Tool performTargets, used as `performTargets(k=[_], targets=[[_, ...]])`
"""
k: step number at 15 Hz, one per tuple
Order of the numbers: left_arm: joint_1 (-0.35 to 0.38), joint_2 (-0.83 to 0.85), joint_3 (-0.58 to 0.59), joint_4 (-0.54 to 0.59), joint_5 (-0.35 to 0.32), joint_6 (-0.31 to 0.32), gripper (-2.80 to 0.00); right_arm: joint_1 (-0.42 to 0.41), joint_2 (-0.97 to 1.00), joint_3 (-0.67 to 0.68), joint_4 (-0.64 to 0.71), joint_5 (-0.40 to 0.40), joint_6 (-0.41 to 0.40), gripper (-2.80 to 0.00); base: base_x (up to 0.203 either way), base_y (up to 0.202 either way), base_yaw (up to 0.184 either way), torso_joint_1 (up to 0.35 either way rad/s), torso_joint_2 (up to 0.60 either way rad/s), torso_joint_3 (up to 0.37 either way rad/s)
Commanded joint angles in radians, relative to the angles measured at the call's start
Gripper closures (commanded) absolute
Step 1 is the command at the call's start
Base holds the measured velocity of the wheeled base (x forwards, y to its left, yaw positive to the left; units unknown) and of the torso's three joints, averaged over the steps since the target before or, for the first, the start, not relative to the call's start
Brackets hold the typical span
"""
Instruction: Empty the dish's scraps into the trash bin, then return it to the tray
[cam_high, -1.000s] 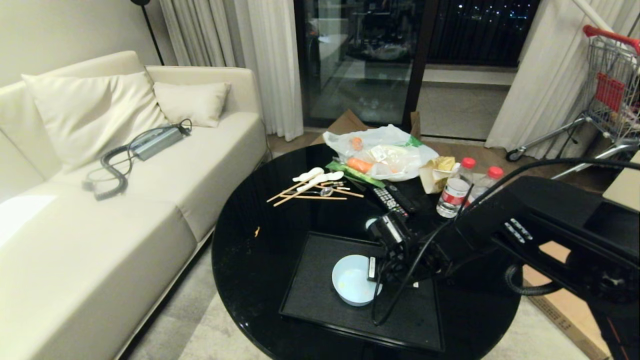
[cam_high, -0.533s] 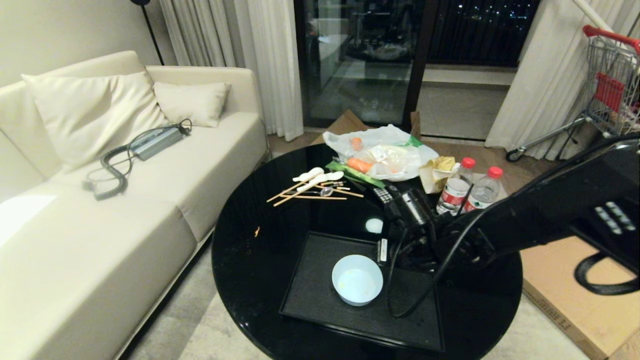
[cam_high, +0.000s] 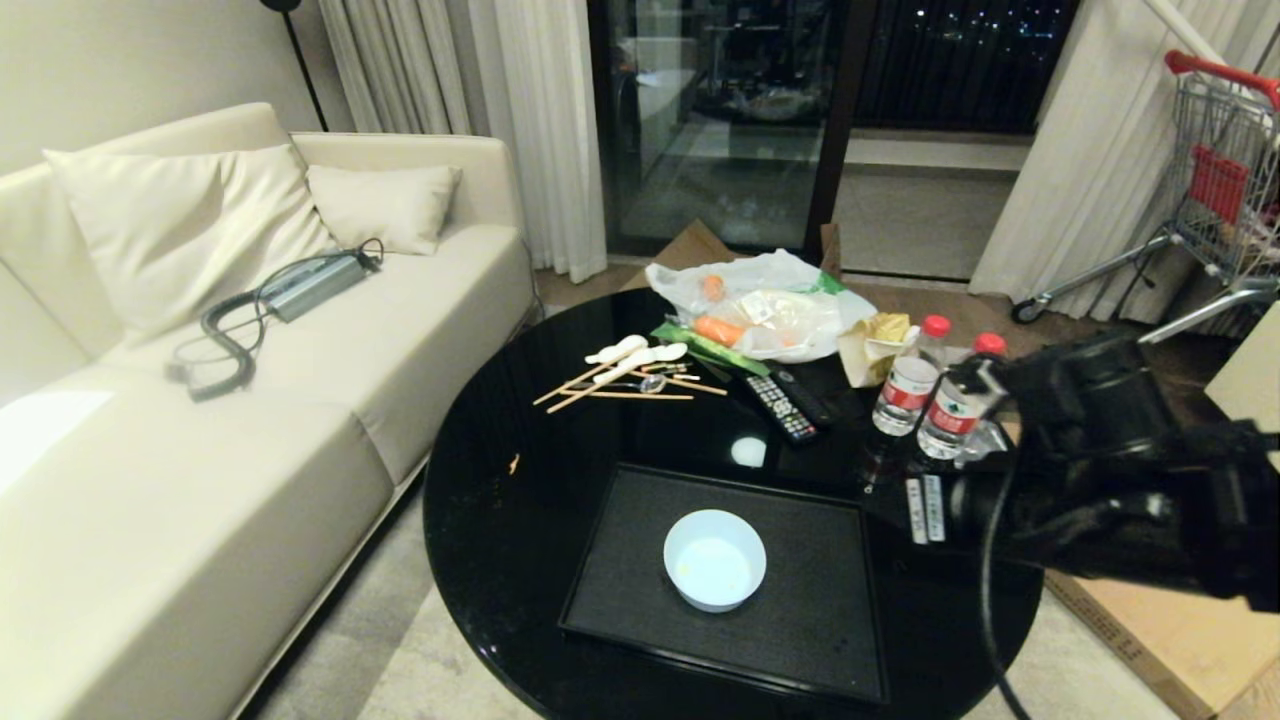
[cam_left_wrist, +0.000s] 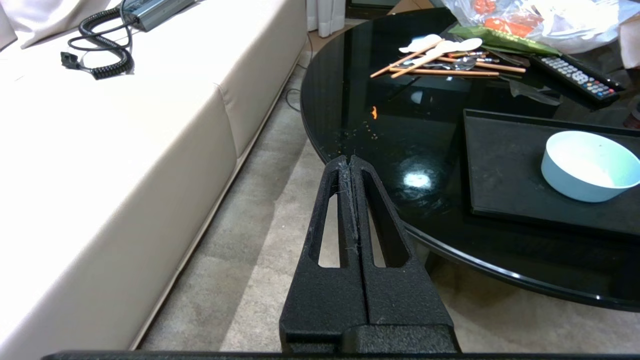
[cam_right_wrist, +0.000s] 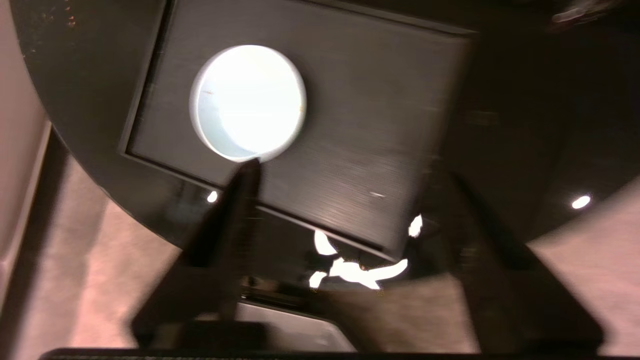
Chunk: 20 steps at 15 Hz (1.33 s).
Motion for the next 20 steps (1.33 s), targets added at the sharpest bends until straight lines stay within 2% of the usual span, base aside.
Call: performTargets(k=[1,4,7,10,13,18,20], targets=[[0.0,0.0,0.0,0.0,0.0,0.0,0.0,-0.092,-0.258,0.128,-0.005,-0.007,-0.044,0.0,0.0,0.0,0.0,0.0,0.0,0.0],[0.0,0.0,0.0,0.0,0.0,0.0,0.0,-0.28,-0.41,0.262,-0.06,-0.034,-0.073,0.0,0.0,0.0,0.0,0.0,0.0,0.0],[0.0,0.0,0.0,0.0,0.0,0.0,0.0,-0.367,-0.554,0.438,-0.223,-0.041,-0.118,0.0,0.0,0.0,0.0,0.0,0.0,0.0],[0.0,0.0,0.0,0.0,0.0,0.0,0.0,-0.385,-0.586,0.509,-0.403,-0.099,-0.165,0.0,0.0,0.0,0.0,0.0,0.0,0.0],[0.0,0.0,0.0,0.0,0.0,0.0,0.0,-0.382,-0.594,0.545,-0.438,-0.102,-0.202,0.0,0.0,0.0,0.0,0.0,0.0,0.0],[0.0,0.0,0.0,0.0,0.0,0.0,0.0,-0.389,-0.642,0.72,-0.606,-0.102,-0.235,0.0,0.0,0.0,0.0,0.0,0.0,0.0],[0.0,0.0,0.0,0.0,0.0,0.0,0.0,-0.389,-0.704,0.768,-0.618,-0.099,-0.246,0.0,0.0,0.0,0.0,0.0,0.0,0.0]])
